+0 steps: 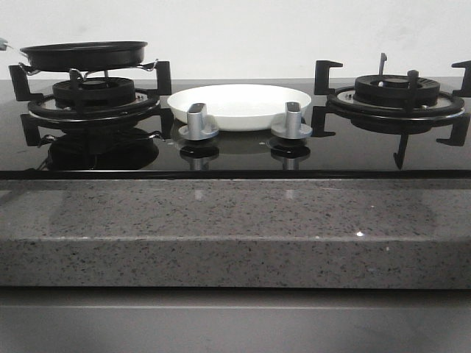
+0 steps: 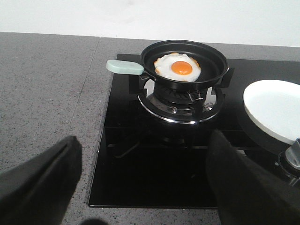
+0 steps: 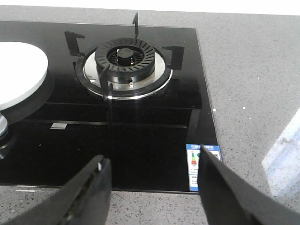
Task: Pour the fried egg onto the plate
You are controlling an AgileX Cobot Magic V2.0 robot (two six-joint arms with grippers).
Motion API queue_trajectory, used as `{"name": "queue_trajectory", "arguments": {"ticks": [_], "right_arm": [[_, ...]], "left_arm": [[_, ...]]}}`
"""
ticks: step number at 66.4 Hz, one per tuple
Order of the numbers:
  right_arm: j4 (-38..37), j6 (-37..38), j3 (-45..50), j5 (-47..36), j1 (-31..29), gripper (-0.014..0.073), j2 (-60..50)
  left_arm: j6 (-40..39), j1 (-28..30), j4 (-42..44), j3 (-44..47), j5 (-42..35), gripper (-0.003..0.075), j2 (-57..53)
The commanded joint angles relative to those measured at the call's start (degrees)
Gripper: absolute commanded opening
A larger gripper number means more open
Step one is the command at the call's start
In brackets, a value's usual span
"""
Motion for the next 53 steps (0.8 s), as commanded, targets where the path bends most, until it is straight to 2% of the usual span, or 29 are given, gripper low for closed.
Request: {"name": "queue_trajectory", "arguments": {"ticks": [1, 20, 30, 43, 53], "right_arm": [[-0.8, -0.3, -1.8, -5.2, -0.3, 0.044, 0.8], [1.1, -0.3, -1.9, -5.2, -0.3, 0.0435, 1.1], [7.2, -0.6, -6.5, 1.0, 0.0, 0.0423, 5.6], [13.5, -10.4, -16.6, 9.1, 3.0, 0.0423, 15.8], [15.8, -16.0, -22.8, 10.6, 8.2, 0.0423, 23.0]], "left_arm": [[-0.2, -0.1, -0.2, -1.5, -4.2, 0.0506, 0.7], [-0.2, -0.1, -0.3, -1.5, -4.2, 0.0447, 0.7], [-0.2, -0.1, -0.3, -1.5, -4.2, 0.0422, 0.7], [-0.2, -0.1, -0.3, -1.5, -4.2, 0.0392, 0.7], [-0.2, -0.1, -0.3, -1.5, -4.2, 0.0366, 0.7]]}}
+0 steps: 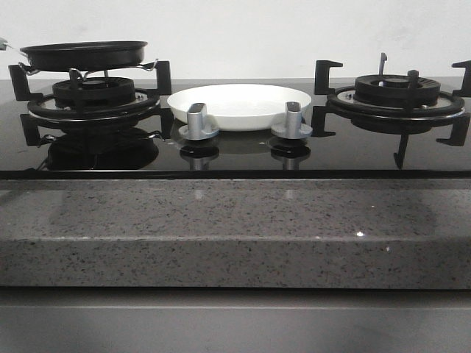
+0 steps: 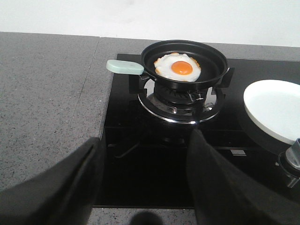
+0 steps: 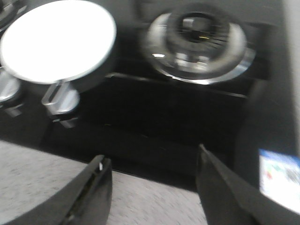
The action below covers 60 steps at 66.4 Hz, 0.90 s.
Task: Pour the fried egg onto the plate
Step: 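Lower the right gripper to the rim of the white plate and grasp it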
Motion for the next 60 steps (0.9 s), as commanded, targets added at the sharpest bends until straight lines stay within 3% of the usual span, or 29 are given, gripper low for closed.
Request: {"name": "queue_trajectory", "arguments": {"ticks": [1, 20, 45, 60], "right_arm": [[1.8, -3.2, -5.0, -2.2, 3.0, 0.0423, 3.5], [-0.2, -2.3, -19.1, 1.9, 11.6, 0.0423, 20.7], [-6.7, 7.2, -42.9, 17.3, 11.6, 0.0423, 42.6], [-6.9, 8.2, -56.2, 25.4, 11.5, 0.0423, 54.7]], "left_arm": [[-0.2, -0.1, -0.3, -1.5, -4.2, 0.0364, 0.7], [-0.2, -0.1, -0.3, -1.5, -4.2, 0.0333, 0.7], [-0.2, -0.1, -0.3, -1.5, -4.2, 0.0311, 0.7], [-0.2, -0.1, -0.3, -1.5, -4.2, 0.0311, 0.7]]}}
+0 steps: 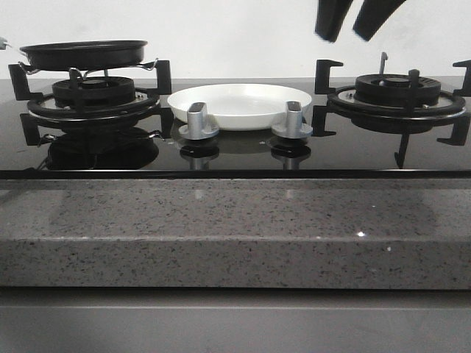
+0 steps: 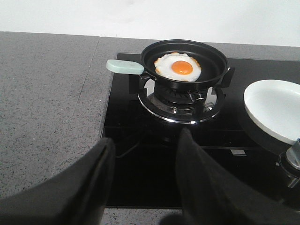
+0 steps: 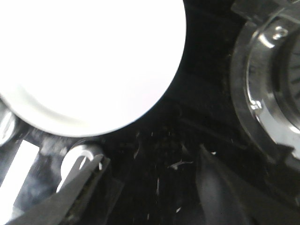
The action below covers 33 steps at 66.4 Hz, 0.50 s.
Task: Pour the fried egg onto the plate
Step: 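Lower the right gripper to the rim of the white plate and grasp it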
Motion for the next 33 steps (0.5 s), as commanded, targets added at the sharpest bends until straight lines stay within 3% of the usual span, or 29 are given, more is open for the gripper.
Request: {"name": "queue_trajectory", "arguments": {"ticks": [1, 15, 33], "right_arm": [[-0.3, 0.3, -6.2, 1.8, -0.2, 0.0423, 1.2], [-0.3, 2.0, -14.6, 5.1, -1.3, 0.0423, 8.9], [1.6, 4.7, -18.6, 6.6, -3.1, 0.0423, 13.6]], "left_arm": [[-0.2, -0.1, -0.3, -1.5, -4.2, 0.0312, 0.7], [-0.2, -0.1, -0.3, -1.5, -4.2, 0.0311, 0.7], [-0.2, -0.1, -0.3, -1.5, -4.2, 0.0311, 0.7]]}}
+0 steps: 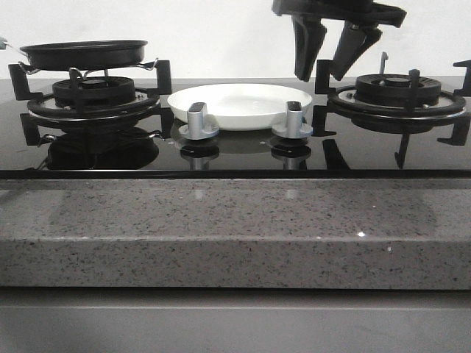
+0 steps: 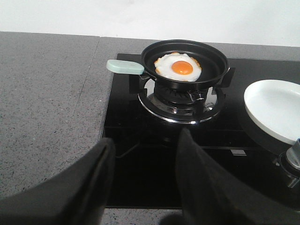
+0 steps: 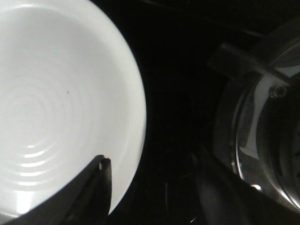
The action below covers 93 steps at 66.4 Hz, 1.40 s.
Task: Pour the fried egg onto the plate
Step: 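Lower the right gripper to the rim of the white plate and grasp it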
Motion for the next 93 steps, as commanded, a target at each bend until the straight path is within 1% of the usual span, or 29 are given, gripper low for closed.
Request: {"name": "queue_trajectory", "arguments": {"ticks": [1, 25, 36, 42, 55, 70, 89, 93], "right_arm": [[1.8, 0.5, -2.5, 5.4, -0.6, 0.0423, -2.2], [6.9, 0.5, -2.5, 5.6, -1.3, 0.0423, -1.4], [7.5, 0.5, -2.5, 5.7, -1.3, 0.0423, -0.4], [9.7, 0.5, -2.5, 5.7, -1.7, 0.0423, -0.3], [10.0, 0.5, -2.5, 5.7, -1.7, 0.0421, -0.2], [11.3, 0.5, -2.5, 5.7, -2.4, 0.0318, 0.1], [14.4, 0.0, -2.5, 5.7, -3.6, 0.0307, 1.7], [14.8, -0.5, -2.5, 5.7, -3.6, 0.0292, 2.0]], "left_arm": [[-0.2, -0.1, -0.3, -1.5, -4.2, 0.0311, 0.7], [-0.2, -0.1, -0.3, -1.5, -4.2, 0.0311, 0.7], [-0.2, -0.1, -0.3, -1.5, -4.2, 0.0311, 0.7], [-0.2, -0.1, -0.3, -1.5, -4.2, 0.0311, 0.7], [-0.2, -0.1, -0.3, -1.5, -4.2, 0.0311, 0.7], [-0.2, -0.1, -0.3, -1.5, -4.2, 0.0311, 0.7], [-0.2, -0.1, -0.3, -1.5, -4.2, 0.0311, 0.7], [-0.2, -0.1, -0.3, -1.5, -4.2, 0.0311, 0.7]]}}
